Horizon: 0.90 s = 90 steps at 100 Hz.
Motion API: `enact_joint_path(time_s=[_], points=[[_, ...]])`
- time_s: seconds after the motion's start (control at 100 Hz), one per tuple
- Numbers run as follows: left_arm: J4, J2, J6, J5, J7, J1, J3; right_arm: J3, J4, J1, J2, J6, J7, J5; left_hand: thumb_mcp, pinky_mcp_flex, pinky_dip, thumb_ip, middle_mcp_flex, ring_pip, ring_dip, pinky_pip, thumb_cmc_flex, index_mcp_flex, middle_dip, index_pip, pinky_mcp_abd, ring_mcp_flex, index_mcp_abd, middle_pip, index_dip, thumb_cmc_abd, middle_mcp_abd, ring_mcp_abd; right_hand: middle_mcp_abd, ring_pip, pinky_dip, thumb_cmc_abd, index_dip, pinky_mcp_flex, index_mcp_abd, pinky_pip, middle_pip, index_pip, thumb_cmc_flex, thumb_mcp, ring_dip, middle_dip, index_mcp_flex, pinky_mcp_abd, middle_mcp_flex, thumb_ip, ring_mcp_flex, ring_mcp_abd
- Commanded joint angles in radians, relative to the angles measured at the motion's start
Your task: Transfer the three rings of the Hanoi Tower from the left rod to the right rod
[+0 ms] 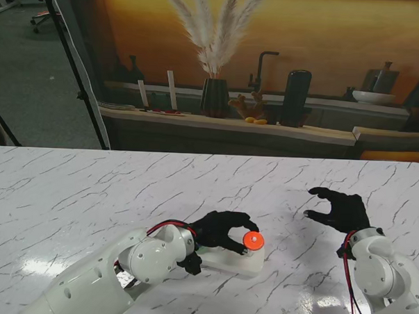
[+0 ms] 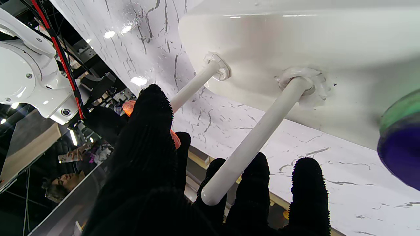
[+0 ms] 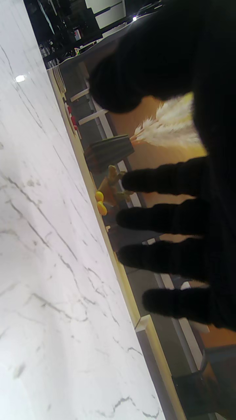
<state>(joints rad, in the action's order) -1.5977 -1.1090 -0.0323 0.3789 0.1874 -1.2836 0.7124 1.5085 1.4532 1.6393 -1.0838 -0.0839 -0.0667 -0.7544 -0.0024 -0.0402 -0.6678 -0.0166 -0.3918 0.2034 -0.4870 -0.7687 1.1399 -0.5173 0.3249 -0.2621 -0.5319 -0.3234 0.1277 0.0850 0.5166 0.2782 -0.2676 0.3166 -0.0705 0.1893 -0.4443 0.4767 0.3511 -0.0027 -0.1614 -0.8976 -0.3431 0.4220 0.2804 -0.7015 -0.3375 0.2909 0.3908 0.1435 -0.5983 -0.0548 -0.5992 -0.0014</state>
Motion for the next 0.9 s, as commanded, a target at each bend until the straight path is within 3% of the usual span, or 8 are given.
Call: enact_joint_path(time_s=[0.0, 0.11, 0.42, 0.53, 0.89], points=[[0.005, -0.002, 0.013, -0.002, 0.014, 0.002, -0.003, -0.005, -0.001, 0.007, -0.006, -0.003, 0.0, 0.002, 0.017, -0.002, -0.016, -0.033, -0.005, 0.017, -0.011, -0.037, 0.055, -0.004, 0.013, -0.021, -0.044, -0.013, 0.0, 0.01, -0.007, 0.002, 0.009, 0.006, -0.011, 0.013, 0.013, -0.013, -0.008, -0.006, 0.011, -0.017, -0.01, 0.008, 0.006, 0.013, -0.006, 0.0, 0.028, 0.243, -0.03, 0.021, -0.007, -0.001], [0.004, 0.004, 0.017, 0.004, 0.031, 0.008, -0.005, -0.005, -0.001, 0.007, -0.006, -0.002, 0.0, 0.002, 0.068, -0.022, 0.02, -0.065, 0.039, -0.009, 0.011, -0.005, -0.017, 0.069, 0.001, 0.089, -0.045, 0.017, 0.034, -0.007, -0.081, 0.092, 0.001, 0.002, -0.012, 0.014, 0.013, -0.014, -0.008, -0.007, 0.011, -0.016, -0.01, 0.009, 0.006, 0.013, -0.007, 0.0, 0.029, 0.242, -0.03, 0.021, -0.007, -0.002], [-0.008, 0.03, 0.033, -0.006, 0.126, 0.034, -0.006, -0.009, -0.002, 0.006, -0.006, 0.0, 0.001, 0.005, 0.154, -0.092, 0.096, -0.038, 0.3, -0.121, 0.094, 0.274, -0.135, 0.297, -0.068, 0.264, -0.025, 0.2, 0.13, -0.09, -0.217, 0.159, -0.052, 0.0, -0.014, 0.017, 0.013, -0.013, -0.006, -0.005, 0.01, -0.018, -0.013, 0.014, 0.009, 0.014, -0.007, 0.001, 0.04, 0.242, -0.035, 0.021, -0.013, -0.003], [-0.015, 0.034, 0.036, -0.007, 0.137, 0.03, 0.003, -0.01, -0.004, 0.005, -0.007, -0.001, -0.004, 0.004, 0.156, -0.09, 0.092, -0.034, 0.304, -0.124, 0.101, 0.303, -0.142, 0.304, -0.104, 0.263, -0.025, 0.209, 0.135, -0.095, -0.232, 0.153, -0.058, 0.002, -0.015, 0.019, 0.012, -0.012, -0.005, -0.002, 0.008, -0.021, -0.016, 0.018, 0.012, 0.014, -0.008, 0.002, 0.046, 0.243, -0.04, 0.02, -0.017, -0.003], [-0.101, 0.031, 0.078, 0.088, 0.045, -0.086, 0.149, -0.015, -0.006, 0.003, -0.007, 0.001, -0.004, 0.005, 0.112, -0.071, 0.066, -0.017, 0.282, -0.107, 0.092, 0.308, -0.154, 0.265, -0.061, 0.236, -0.03, 0.172, 0.119, -0.068, -0.233, 0.113, -0.041, 0.012, -0.013, 0.021, 0.012, -0.016, -0.005, -0.001, 0.009, -0.025, -0.016, 0.019, 0.016, 0.018, -0.008, 0.001, 0.045, 0.243, -0.04, 0.021, -0.017, -0.004]])
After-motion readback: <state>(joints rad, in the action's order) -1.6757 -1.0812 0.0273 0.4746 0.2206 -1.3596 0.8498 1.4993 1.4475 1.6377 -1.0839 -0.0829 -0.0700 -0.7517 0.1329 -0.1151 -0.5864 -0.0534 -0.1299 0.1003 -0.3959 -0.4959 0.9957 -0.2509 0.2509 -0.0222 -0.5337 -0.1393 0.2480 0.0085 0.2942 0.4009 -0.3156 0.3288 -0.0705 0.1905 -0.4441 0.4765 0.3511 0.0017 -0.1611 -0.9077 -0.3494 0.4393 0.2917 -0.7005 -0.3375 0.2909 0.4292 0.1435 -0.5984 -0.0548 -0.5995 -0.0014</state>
